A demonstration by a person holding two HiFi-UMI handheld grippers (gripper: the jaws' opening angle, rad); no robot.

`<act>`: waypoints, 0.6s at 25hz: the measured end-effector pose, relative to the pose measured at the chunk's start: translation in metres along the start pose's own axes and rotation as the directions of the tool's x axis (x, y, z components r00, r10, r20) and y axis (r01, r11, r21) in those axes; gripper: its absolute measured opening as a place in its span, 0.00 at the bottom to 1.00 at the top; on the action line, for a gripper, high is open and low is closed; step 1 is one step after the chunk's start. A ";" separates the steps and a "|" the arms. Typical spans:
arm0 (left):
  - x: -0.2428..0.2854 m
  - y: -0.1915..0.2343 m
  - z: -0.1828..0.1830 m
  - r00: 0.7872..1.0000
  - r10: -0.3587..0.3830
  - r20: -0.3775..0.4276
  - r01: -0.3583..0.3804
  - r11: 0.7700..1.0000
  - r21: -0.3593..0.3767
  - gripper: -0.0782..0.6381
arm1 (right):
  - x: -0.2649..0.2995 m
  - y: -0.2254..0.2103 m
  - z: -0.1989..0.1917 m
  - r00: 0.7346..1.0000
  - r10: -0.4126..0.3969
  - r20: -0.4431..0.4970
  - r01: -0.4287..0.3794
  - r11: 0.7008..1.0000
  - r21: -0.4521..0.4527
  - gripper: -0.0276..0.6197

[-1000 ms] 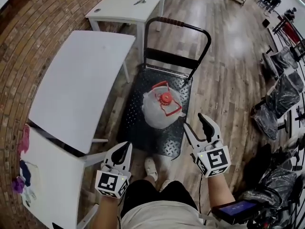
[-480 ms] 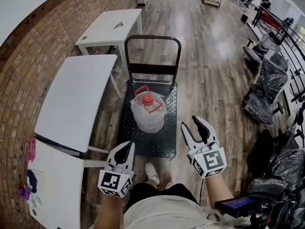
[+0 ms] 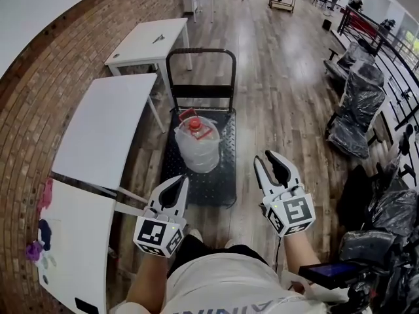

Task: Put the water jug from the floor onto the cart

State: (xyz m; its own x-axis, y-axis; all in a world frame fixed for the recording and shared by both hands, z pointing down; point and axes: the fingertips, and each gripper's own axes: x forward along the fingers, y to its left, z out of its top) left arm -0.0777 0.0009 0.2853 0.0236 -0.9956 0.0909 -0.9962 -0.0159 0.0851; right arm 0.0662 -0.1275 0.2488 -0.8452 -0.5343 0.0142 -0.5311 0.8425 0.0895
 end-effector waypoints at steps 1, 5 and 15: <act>-0.002 0.000 0.001 1.000 -0.009 0.003 0.009 1.000 -0.001 0.11 | -0.003 0.004 0.001 1.000 -0.003 -0.001 0.003 1.000 0.005 0.22; -0.009 0.003 0.008 1.000 -0.023 0.019 0.024 1.000 -0.006 0.11 | -0.009 0.016 0.009 1.000 -0.015 0.001 0.015 1.000 0.007 0.15; -0.059 0.061 0.016 0.999 -0.041 0.029 0.041 0.999 0.009 0.11 | 0.011 0.082 0.019 1.000 -0.020 -0.004 0.021 0.999 0.039 0.05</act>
State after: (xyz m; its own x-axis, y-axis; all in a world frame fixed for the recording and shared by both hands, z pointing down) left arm -0.1411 0.0577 0.2696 0.0621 -0.9964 0.0584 -0.9951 -0.0573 0.0802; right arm 0.0121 -0.0635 0.2370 -0.8339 -0.5517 0.0164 -0.5504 0.8334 0.0511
